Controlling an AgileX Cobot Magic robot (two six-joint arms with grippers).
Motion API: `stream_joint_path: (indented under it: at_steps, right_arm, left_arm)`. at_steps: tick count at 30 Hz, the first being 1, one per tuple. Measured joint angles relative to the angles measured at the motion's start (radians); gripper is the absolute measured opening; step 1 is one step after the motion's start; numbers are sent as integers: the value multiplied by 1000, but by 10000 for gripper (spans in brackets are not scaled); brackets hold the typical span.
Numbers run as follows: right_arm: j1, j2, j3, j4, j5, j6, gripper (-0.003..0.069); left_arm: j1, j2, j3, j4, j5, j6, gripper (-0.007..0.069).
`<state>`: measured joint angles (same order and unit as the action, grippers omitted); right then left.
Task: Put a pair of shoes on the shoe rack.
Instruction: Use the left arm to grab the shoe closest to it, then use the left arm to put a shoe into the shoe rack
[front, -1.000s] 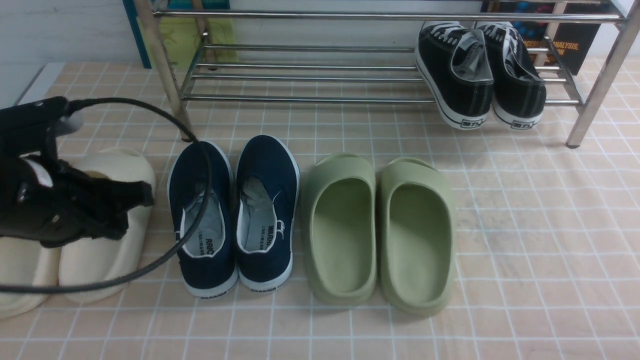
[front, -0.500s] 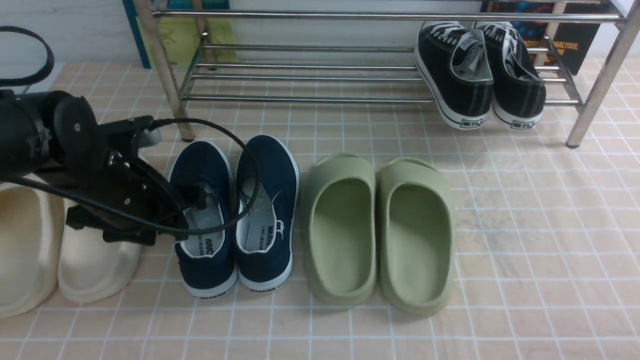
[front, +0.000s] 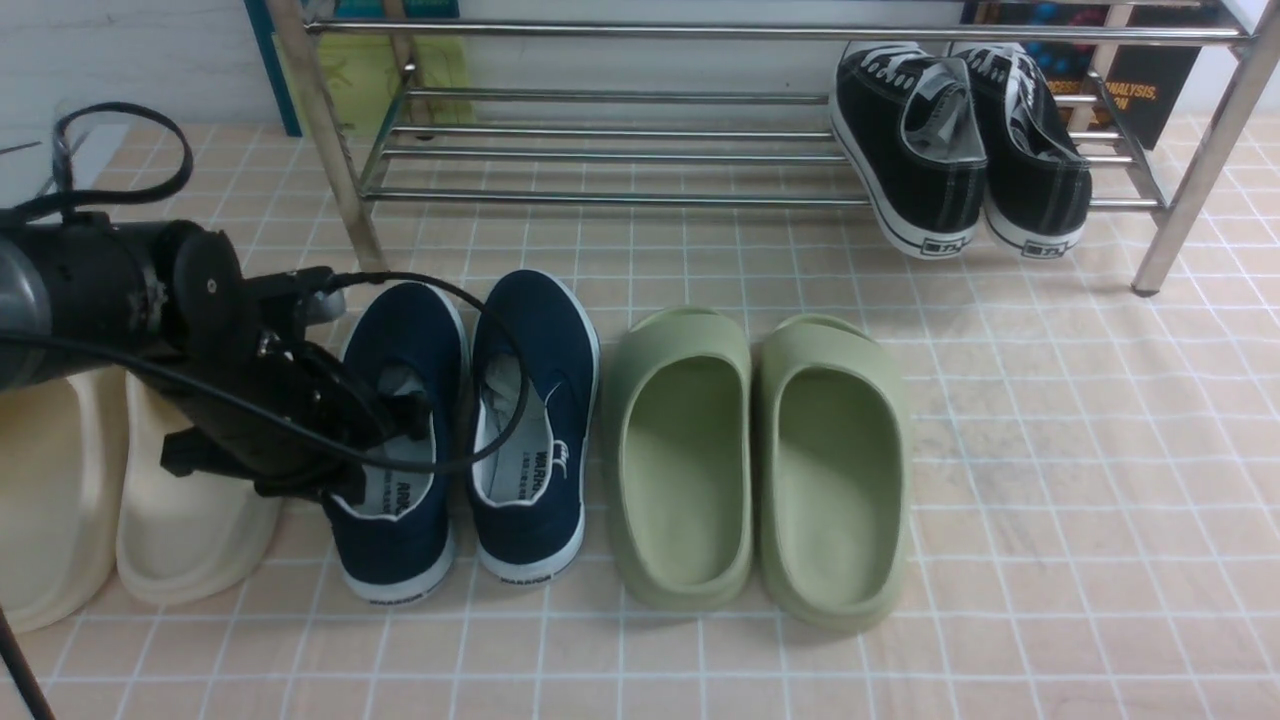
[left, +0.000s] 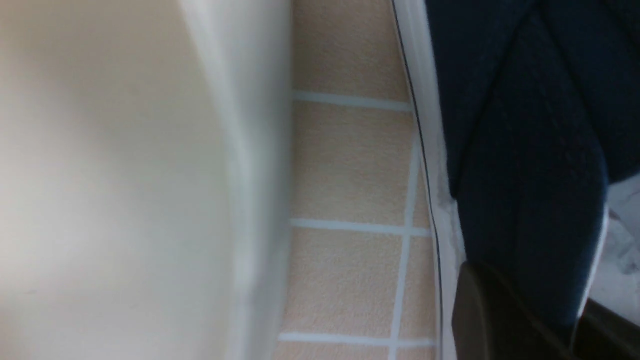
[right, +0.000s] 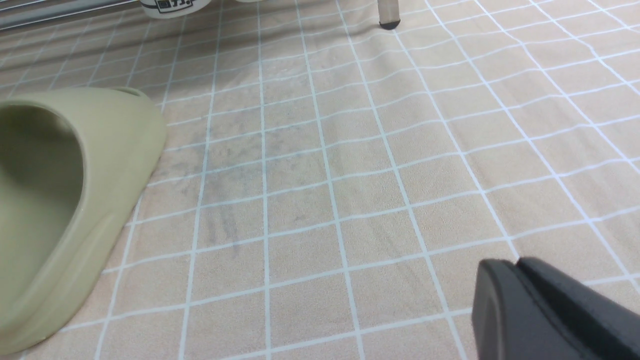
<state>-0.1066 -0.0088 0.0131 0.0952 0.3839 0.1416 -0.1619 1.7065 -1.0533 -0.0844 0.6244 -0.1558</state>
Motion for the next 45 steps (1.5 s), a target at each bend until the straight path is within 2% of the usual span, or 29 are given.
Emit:
stream_joint_path:
  at_steps: [5, 12, 27, 33, 37, 38, 39, 40, 43, 45]
  right_arm:
    - [0, 0, 0, 0, 0, 0, 37]
    - [0, 0, 0, 0, 0, 0, 37]
    - [0, 0, 0, 0, 1, 0, 37]
    - [0, 0, 0, 0, 1, 0, 37]
    - [0, 0, 0, 0, 1, 0, 37]
    - [0, 0, 0, 0, 1, 0, 37]
    - [0, 0, 0, 0, 1, 0, 37]
    - [0, 0, 0, 0, 1, 0, 37]
    - [0, 0, 0, 0, 1, 0, 37]
    - [0, 0, 0, 0, 1, 0, 37]
  left_arm:
    - [0, -58, -151, 13, 162, 10, 36]
    - [0, -6, -370, 12, 177, 15, 36]
    - [0, 489, -1063, 10, 243, -1, 36]
    - [-4, 546, -1165, -11, 304, -70, 39]
    - [-10, 561, -1171, -26, 288, -58, 58]
    - [-15, 595, -1174, -31, 154, -16, 91]
    - [-15, 595, -1174, -31, 154, -13, 96]
    - [-11, 620, -1174, -24, 95, 0, 136]
    - [-5, 634, -1174, -19, 80, 9, 253]
    - [-5, 633, -1174, -16, 77, 11, 304]
